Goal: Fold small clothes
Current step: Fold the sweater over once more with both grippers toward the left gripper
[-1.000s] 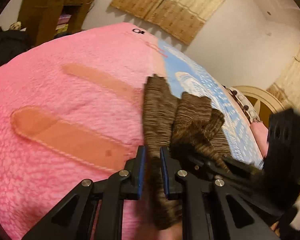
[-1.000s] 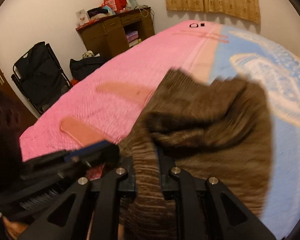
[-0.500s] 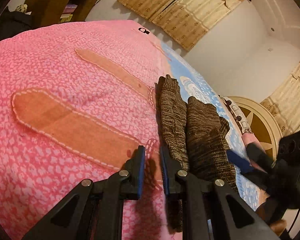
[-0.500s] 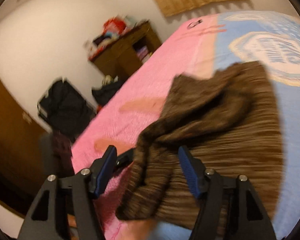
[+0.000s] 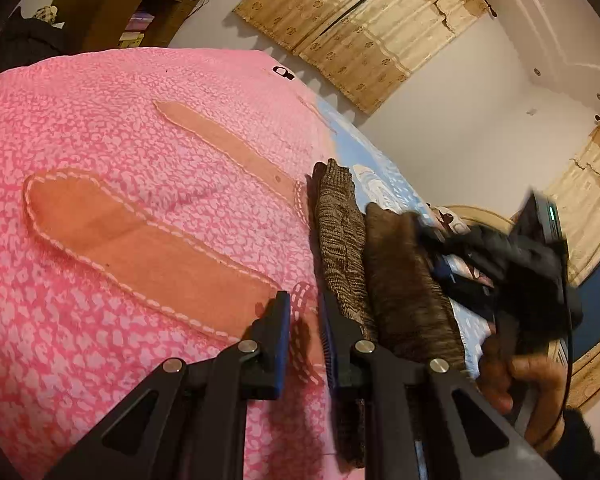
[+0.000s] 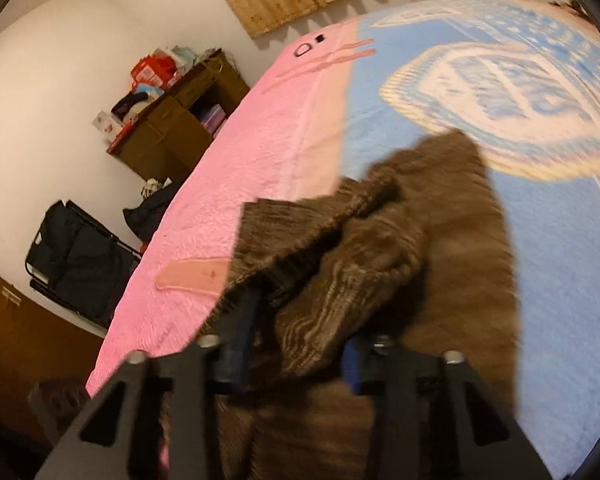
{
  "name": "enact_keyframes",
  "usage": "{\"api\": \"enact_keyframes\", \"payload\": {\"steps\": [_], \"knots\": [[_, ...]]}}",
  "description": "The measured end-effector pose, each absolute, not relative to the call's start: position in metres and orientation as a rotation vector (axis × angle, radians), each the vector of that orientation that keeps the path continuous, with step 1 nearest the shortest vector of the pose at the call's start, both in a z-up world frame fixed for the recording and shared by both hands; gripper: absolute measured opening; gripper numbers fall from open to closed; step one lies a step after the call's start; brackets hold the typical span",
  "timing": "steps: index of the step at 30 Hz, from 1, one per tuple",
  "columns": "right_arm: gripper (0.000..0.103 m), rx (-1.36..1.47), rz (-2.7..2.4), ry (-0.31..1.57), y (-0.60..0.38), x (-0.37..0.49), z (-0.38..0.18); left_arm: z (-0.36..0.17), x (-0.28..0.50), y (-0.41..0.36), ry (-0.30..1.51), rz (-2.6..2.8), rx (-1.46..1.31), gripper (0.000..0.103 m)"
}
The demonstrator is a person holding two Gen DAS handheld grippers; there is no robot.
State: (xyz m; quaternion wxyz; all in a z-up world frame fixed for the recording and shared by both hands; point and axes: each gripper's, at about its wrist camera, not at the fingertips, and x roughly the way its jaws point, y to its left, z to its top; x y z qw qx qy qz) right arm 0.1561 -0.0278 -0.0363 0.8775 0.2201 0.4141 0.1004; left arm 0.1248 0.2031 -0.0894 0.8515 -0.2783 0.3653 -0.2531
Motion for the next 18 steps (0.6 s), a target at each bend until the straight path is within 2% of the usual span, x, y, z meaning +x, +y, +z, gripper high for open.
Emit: {"api": "enact_keyframes", "payload": {"steps": [5,9,14,18], "knots": [[0.038,0.352,0.319,0.92,0.021,0.197,-0.039,-0.091,0.121,0.207,0.762,-0.542,-0.594,0.015],[0.046,0.492,0.394,0.868,0.0,0.182,-0.038,-0.092,0.12,0.212,0.758,-0.554,-0.61,0.015],[0.046,0.509,0.386,0.814,-0.027,0.12,-0.034,-0.092,0.118,0.213,0.763,-0.548,-0.603,0.015],[0.039,0.391,0.445,0.855,-0.001,0.088,-0.052,-0.09,0.118,0.214,0.778,-0.538,-0.596,0.015]]}}
